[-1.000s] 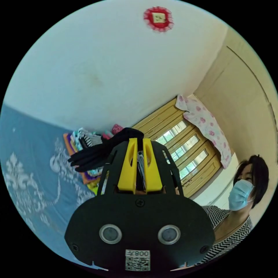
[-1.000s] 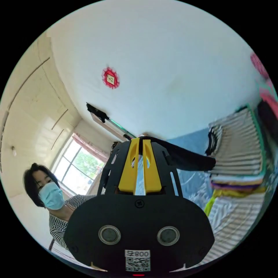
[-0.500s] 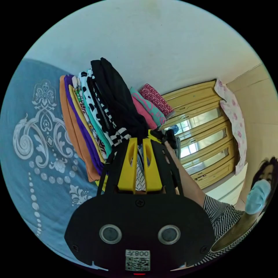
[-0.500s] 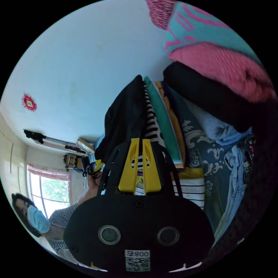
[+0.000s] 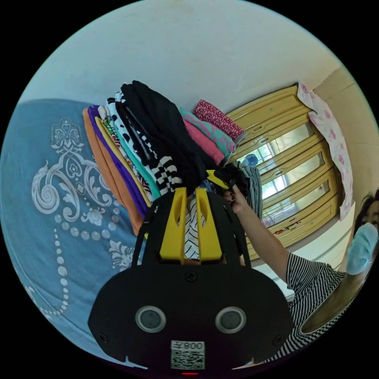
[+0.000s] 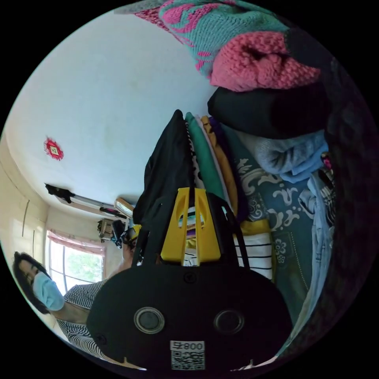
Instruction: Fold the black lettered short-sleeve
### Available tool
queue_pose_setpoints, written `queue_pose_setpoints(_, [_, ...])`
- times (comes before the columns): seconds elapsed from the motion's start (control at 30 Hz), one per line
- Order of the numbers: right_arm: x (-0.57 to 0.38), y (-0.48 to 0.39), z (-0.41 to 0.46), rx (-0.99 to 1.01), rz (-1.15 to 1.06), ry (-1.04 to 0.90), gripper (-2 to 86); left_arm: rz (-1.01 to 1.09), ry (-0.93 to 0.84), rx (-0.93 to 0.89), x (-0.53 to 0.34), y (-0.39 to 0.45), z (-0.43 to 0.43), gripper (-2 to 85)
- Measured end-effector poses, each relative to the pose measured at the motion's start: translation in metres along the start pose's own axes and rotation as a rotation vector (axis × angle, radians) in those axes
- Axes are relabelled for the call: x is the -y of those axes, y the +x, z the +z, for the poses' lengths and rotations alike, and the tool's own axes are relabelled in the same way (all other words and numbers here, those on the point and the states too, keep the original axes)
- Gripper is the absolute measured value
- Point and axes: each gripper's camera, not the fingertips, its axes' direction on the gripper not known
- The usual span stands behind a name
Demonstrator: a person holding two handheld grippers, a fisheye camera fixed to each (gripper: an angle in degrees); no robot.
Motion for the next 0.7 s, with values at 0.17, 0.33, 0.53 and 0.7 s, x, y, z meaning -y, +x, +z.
queue_pose_setpoints(0.17, [-0.022, -0.049, -0.015, -0.106, -0.155, 0.127, 0.6, 0.024, 0.116, -0.01, 0.007, 0.037, -0.03, 2.2])
queue_pose_setpoints(0.33, [-0.027, -0.098, 0.027, -0.284, -0.283, 0.081, 0.1, 0.076, 0.102, 0.034, 0.053, 0.086, -0.008, 0.7])
queue_pose_setpoints(0.53, [-0.034, -0.108, 0.065, -0.382, -0.202, 0.019, 0.0, 0.013, 0.058, 0.058, 0.068, 0.115, 0.003, 0.2])
queue_pose_setpoints(0.7, [-0.112, -0.176, 0.047, -0.278, -0.402, 0.072, 0.0, 0.15, -0.02, 0.128, 0.025, 0.188, -0.028, 0.2])
